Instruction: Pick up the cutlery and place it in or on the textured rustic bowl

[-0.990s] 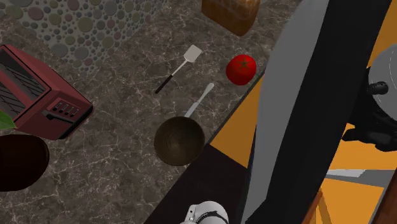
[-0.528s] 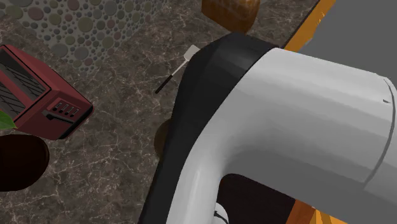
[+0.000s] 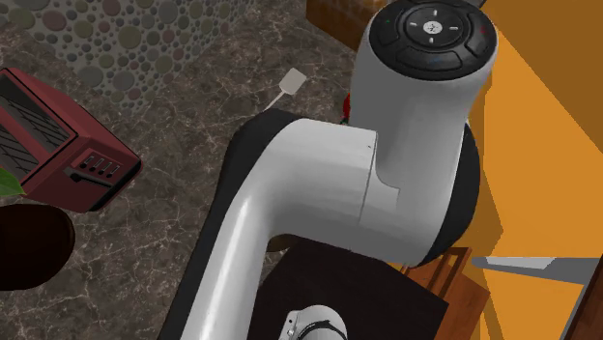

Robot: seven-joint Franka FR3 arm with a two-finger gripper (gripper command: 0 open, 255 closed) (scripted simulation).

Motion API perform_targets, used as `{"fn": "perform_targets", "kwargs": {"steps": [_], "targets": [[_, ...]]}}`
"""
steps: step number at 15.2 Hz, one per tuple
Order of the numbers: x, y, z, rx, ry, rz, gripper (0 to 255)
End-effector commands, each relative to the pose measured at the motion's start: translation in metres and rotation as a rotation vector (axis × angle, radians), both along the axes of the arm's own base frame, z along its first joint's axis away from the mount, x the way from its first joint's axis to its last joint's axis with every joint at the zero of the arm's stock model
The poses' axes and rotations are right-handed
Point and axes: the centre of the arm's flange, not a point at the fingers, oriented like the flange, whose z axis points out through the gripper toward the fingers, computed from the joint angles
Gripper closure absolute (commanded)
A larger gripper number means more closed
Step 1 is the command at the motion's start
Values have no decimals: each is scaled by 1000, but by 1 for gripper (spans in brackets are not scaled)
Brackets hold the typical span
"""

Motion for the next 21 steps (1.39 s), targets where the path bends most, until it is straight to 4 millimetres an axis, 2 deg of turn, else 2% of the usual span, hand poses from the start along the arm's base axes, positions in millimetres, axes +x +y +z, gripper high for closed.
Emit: {"fn": "perform_targets", "kwargs": {"steps": [1,18,19,21], "targets": [[-1,20,-20,2,-6,-4,0],[6,164,-192,4,-44,-29,0],[7,172,-200,4,-46,-31,0],[9,171,-211,4,-46,-31,0]]}}
